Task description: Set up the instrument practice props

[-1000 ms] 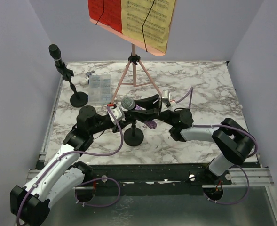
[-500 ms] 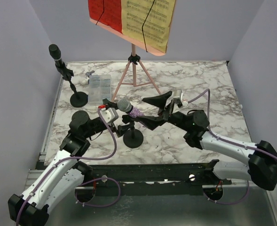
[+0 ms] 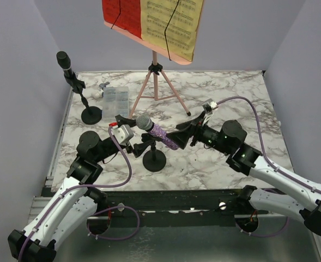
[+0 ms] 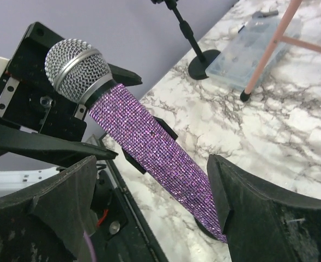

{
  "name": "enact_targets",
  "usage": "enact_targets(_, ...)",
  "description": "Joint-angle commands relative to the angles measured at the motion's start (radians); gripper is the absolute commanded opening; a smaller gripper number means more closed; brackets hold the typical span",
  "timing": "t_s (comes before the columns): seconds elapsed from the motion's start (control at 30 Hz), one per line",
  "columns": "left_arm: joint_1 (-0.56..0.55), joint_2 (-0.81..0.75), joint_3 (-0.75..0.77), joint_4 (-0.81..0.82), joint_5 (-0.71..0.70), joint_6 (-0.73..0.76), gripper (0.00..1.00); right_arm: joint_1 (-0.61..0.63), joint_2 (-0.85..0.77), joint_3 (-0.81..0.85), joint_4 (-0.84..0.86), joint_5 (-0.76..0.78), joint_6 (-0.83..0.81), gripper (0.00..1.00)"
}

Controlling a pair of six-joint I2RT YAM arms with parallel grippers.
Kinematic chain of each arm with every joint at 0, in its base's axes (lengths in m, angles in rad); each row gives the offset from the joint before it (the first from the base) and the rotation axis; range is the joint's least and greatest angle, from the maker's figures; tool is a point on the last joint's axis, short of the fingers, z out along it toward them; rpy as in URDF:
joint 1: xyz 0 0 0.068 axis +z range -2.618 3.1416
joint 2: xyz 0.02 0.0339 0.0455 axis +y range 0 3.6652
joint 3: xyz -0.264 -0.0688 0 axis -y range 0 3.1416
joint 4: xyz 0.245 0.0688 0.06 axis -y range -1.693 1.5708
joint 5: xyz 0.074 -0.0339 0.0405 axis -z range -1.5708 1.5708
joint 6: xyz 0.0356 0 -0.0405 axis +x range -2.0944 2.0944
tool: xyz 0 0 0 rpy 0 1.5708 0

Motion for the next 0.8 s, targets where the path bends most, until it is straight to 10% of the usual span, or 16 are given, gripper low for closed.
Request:
enact_targets(0.0, 0.005, -0.013, 0.004, 0.016, -0.007, -0.029, 0.83, 0.006, 0.06, 0.091, -0.148, -0.025, 0.115, 0.86)
enact_targets(0.77, -0.015, 0.062, -0.005, 0.005, 0.107, -0.01, 0.42, 0.018, 0.246, 0.203, -0.082, -0.243, -0.222, 0.89)
